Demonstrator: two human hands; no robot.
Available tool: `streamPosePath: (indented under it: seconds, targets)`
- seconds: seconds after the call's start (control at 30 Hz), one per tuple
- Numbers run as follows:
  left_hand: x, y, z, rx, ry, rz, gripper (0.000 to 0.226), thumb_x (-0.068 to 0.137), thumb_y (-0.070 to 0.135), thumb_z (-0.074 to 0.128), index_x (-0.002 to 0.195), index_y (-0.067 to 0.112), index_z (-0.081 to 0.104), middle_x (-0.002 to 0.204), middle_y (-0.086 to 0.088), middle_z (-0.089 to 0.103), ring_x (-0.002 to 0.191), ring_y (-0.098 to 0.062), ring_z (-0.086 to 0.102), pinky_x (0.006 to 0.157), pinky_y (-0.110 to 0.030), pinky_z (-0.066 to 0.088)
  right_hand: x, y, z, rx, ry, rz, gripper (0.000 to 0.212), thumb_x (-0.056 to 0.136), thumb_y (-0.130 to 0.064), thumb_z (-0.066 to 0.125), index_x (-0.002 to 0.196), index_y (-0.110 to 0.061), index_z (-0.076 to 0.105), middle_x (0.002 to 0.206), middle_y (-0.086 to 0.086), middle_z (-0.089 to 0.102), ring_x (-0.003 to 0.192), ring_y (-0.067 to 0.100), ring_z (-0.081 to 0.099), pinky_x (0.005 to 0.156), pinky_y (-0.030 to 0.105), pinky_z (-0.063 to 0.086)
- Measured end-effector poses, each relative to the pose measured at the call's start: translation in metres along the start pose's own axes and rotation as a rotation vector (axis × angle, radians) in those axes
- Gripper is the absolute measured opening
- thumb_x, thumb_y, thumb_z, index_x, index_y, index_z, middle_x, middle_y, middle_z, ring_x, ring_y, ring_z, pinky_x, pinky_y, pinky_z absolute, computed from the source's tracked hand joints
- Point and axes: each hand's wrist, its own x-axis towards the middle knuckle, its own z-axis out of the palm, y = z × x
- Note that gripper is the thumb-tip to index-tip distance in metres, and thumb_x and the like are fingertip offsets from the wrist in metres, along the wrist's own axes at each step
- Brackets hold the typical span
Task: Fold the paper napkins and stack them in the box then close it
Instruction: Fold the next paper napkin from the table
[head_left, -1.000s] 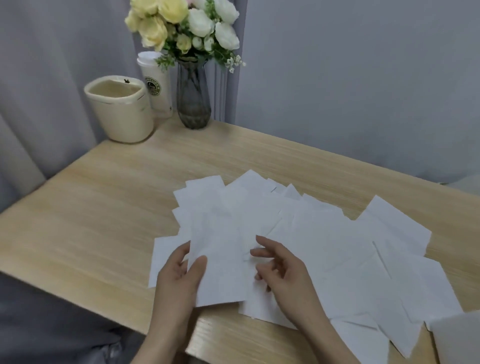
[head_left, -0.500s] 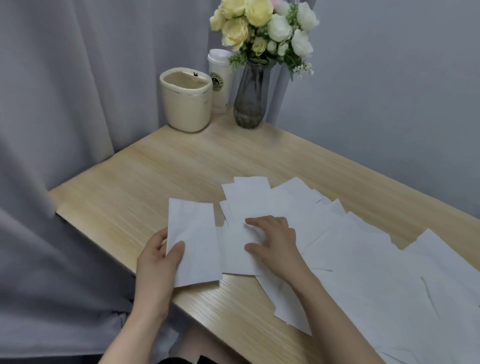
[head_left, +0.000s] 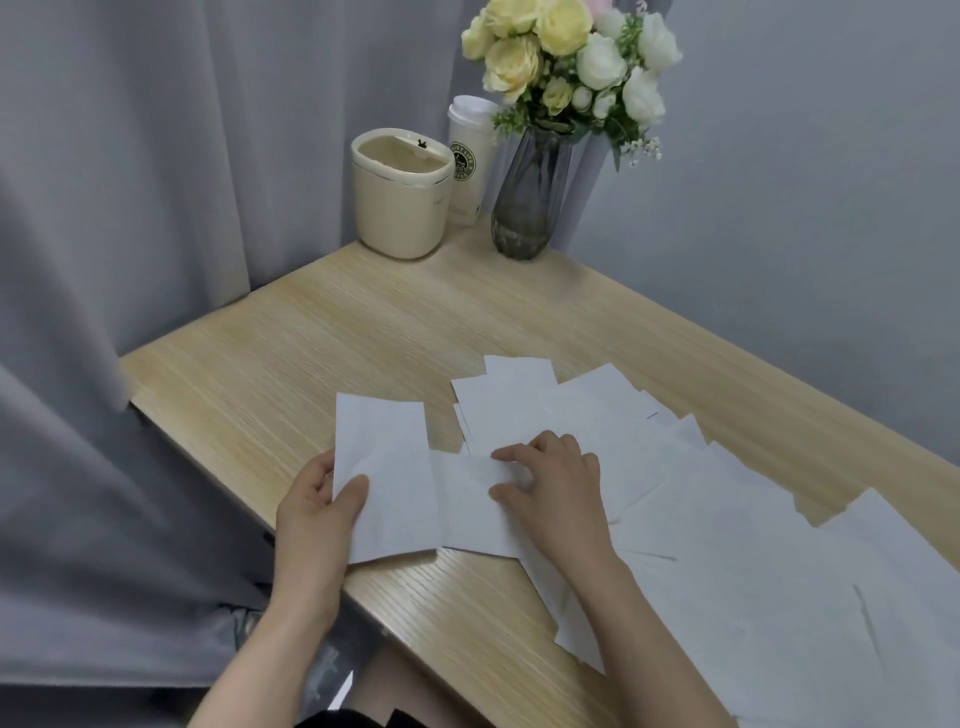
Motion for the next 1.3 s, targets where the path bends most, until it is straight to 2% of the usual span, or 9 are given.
streamPosePath:
  seconds: [0.13,0.23,0.4,0.53,0.63,0.77,0.93,1.13,1.3]
  targets:
    - [0.005,0.004,0.01,-0.059,0.011,0.009,0.026,0.095,0.004,0.056,0.106,0.026,0.063,0.105,0.001,0.073,0.088,-0.018,0.069,0.072,-0.034,0.054,-0.009,0.003,-0.002,0.08,0.084,0.053,0.02,0.092,-0.027,0.054,0.101,-0.031,0.072,0.086,-0.011,0.06,0.087,0.011,0.053,0.076,0.028,0.034]
    - [0.006,0.003,0.019,-0.085,0.011,0.002,0.029,0.096,0.005,0.056,0.102,0.032,0.062,0.105,0.003,0.073,0.092,-0.019,0.069,0.08,-0.04,0.056,-0.016,0.008,-0.01,0.367,0.151,0.266,0.017,0.091,-0.028,0.055,0.093,-0.029,0.072,0.086,-0.018,0.068,0.084,0.003,0.06,0.073,0.028,0.048]
    - [0.006,-0.003,0.032,-0.076,-0.039,0.004,0.027,0.096,0.007,0.056,0.115,0.027,0.06,0.113,0.002,0.071,0.098,-0.02,0.068,0.08,-0.037,0.054,-0.026,0.021,-0.018,0.663,0.213,0.498,0.019,0.088,-0.024,0.056,0.094,-0.023,0.074,0.09,-0.016,0.072,0.091,0.003,0.064,0.079,0.028,0.051]
    - [0.006,-0.005,0.035,-0.04,-0.122,0.035,0.029,0.097,0.004,0.054,0.114,0.026,0.059,0.103,0.006,0.074,0.085,-0.011,0.071,0.066,-0.026,0.054,-0.035,0.024,-0.014,0.707,0.144,0.511,0.017,0.085,-0.023,0.058,0.086,-0.026,0.075,0.081,-0.019,0.071,0.079,-0.003,0.063,0.066,0.022,0.045]
    - [0.009,-0.006,0.033,-0.028,-0.168,0.022,0.031,0.096,0.001,0.055,0.114,0.026,0.058,0.102,0.006,0.074,0.08,-0.008,0.071,0.059,-0.02,0.053,-0.036,0.025,-0.014,0.736,0.124,0.508,0.017,0.085,-0.02,0.059,0.08,-0.024,0.075,0.076,-0.015,0.072,0.075,0.003,0.065,0.066,0.026,0.048]
    - [0.013,-0.008,0.029,-0.028,-0.206,-0.002,0.034,0.094,-0.002,0.055,0.117,0.024,0.057,0.107,0.002,0.073,0.083,-0.012,0.072,0.059,-0.022,0.054,-0.037,0.026,-0.016,0.844,0.185,0.53,0.017,0.086,-0.016,0.061,0.086,-0.023,0.077,0.076,-0.012,0.073,0.066,0.001,0.061,0.062,0.024,0.042]
    - [0.014,-0.009,0.029,-0.019,-0.23,0.002,0.033,0.094,0.0,0.056,0.118,0.023,0.057,0.107,0.002,0.074,0.087,-0.014,0.072,0.061,-0.021,0.054,-0.039,0.02,-0.018,0.982,0.259,0.568,0.015,0.09,-0.016,0.058,0.087,-0.019,0.072,0.056,-0.003,0.061,0.044,0.007,0.048,0.044,0.021,0.039]
    - [0.013,-0.007,0.029,-0.005,-0.263,-0.005,0.029,0.097,0.006,0.053,0.119,0.024,0.059,0.106,0.003,0.075,0.086,-0.014,0.072,0.062,-0.022,0.055,-0.037,0.005,-0.014,1.16,0.284,0.601,0.01,0.094,-0.016,0.054,0.095,-0.013,0.064,0.051,0.004,0.052,0.039,0.015,0.042,0.056,0.031,0.04]
    - [0.011,-0.005,0.03,0.022,-0.257,0.004,0.025,0.101,0.013,0.049,0.117,0.026,0.061,0.102,0.003,0.075,0.085,-0.015,0.071,0.061,-0.021,0.053,-0.034,-0.016,-0.009,1.267,0.113,0.572,0.009,0.093,-0.014,0.057,0.098,-0.01,0.063,0.062,-0.001,0.066,0.038,0.015,0.044,0.047,0.028,0.042]
